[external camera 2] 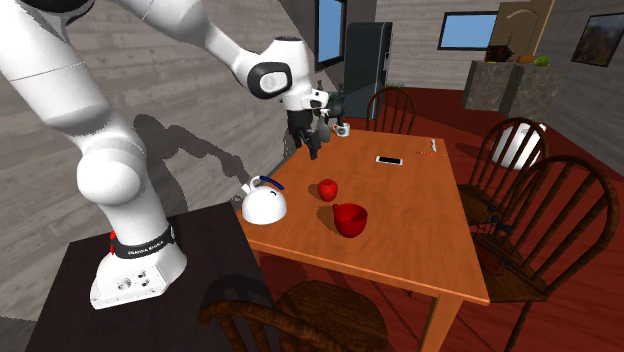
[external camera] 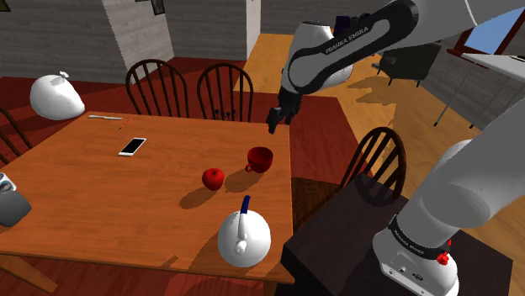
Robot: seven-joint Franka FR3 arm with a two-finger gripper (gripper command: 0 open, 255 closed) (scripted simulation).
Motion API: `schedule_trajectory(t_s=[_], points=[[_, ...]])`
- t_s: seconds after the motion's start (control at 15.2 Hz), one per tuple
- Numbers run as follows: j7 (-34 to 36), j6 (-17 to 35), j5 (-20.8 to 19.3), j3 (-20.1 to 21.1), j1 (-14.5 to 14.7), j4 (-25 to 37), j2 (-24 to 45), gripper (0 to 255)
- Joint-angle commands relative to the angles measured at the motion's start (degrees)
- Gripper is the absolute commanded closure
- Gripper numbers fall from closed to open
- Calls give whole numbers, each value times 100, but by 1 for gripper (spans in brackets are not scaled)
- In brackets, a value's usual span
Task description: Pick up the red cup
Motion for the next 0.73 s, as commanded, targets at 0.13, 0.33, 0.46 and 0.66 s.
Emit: schedule_trajectory(t_s=[0.13, 0.33, 0.46, 0.66], points=[[30, 702, -57, 51, 3, 187, 861, 0], [76, 1169, -139, 70, 10, 419, 1553, 0], [119, 1446, -212, 69, 22, 613, 2019, 0], [193, 1804, -333, 37, 63, 961, 2720, 0]])
